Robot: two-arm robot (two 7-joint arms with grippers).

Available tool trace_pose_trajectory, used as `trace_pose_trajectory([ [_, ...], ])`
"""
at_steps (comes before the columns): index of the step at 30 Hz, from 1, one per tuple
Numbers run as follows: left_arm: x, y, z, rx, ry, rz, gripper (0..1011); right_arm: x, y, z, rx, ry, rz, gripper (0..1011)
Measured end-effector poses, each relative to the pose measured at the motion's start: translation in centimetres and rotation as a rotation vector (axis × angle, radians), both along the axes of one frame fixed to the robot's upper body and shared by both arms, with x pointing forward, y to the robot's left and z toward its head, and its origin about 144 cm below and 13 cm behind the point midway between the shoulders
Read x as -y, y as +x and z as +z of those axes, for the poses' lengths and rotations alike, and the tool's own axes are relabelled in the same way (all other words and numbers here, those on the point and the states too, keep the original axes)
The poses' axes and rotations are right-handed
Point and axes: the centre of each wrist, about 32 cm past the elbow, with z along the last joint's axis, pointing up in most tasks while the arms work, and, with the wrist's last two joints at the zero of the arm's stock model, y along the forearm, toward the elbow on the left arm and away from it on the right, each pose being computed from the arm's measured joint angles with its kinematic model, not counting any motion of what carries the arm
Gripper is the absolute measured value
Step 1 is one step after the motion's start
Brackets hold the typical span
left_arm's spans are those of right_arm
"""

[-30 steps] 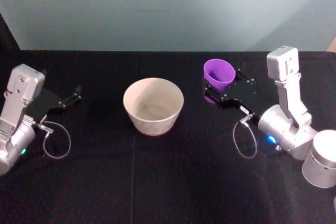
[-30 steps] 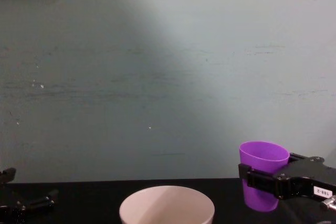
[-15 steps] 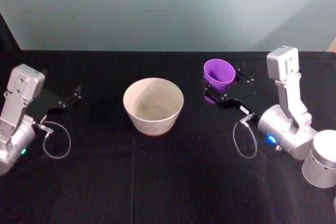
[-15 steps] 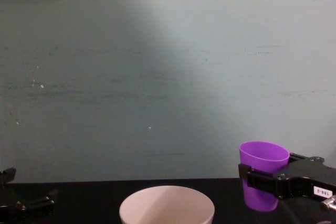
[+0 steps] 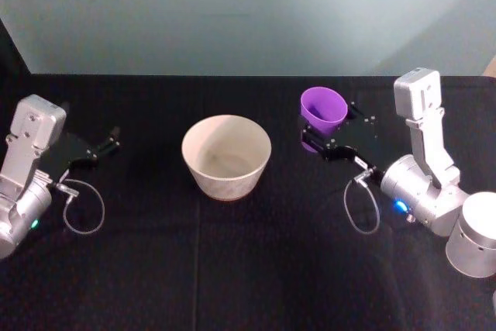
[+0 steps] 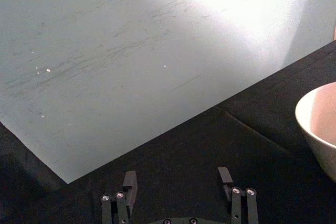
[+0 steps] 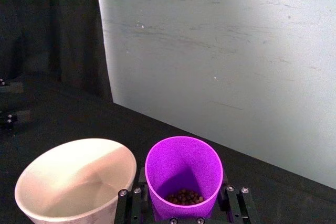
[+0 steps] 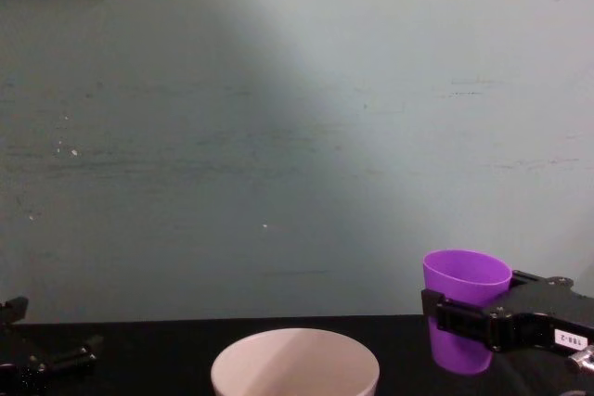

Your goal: Pick up the cup and pour the mung beans from the cup into the bowl.

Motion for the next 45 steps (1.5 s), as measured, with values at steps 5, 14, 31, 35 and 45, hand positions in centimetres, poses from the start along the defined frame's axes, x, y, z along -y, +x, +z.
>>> trace_pose_trajectory([
  [5, 0.00, 0.00, 0.00, 0.000, 0.000, 0.000, 1000, 0.00, 0.00, 0.00, 0.000, 0.000, 0.000, 726],
  [14, 0.00, 0.00, 0.00, 0.000, 0.000, 0.000, 1000, 0.00, 0.00, 0.00, 0.000, 0.000, 0.000, 726],
  [31, 0.00, 0.00, 0.00, 0.000, 0.000, 0.000, 1000, 0.00, 0.00, 0.00, 0.000, 0.000, 0.000, 724],
  [35, 0.00, 0.00, 0.00, 0.000, 0.000, 0.000, 1000, 0.00, 0.00, 0.00, 0.000, 0.000, 0.000, 724],
  [45, 0.00, 0.00, 0.00, 0.000, 0.000, 0.000, 1000, 0.00, 0.00, 0.00, 0.000, 0.000, 0.000, 726],
])
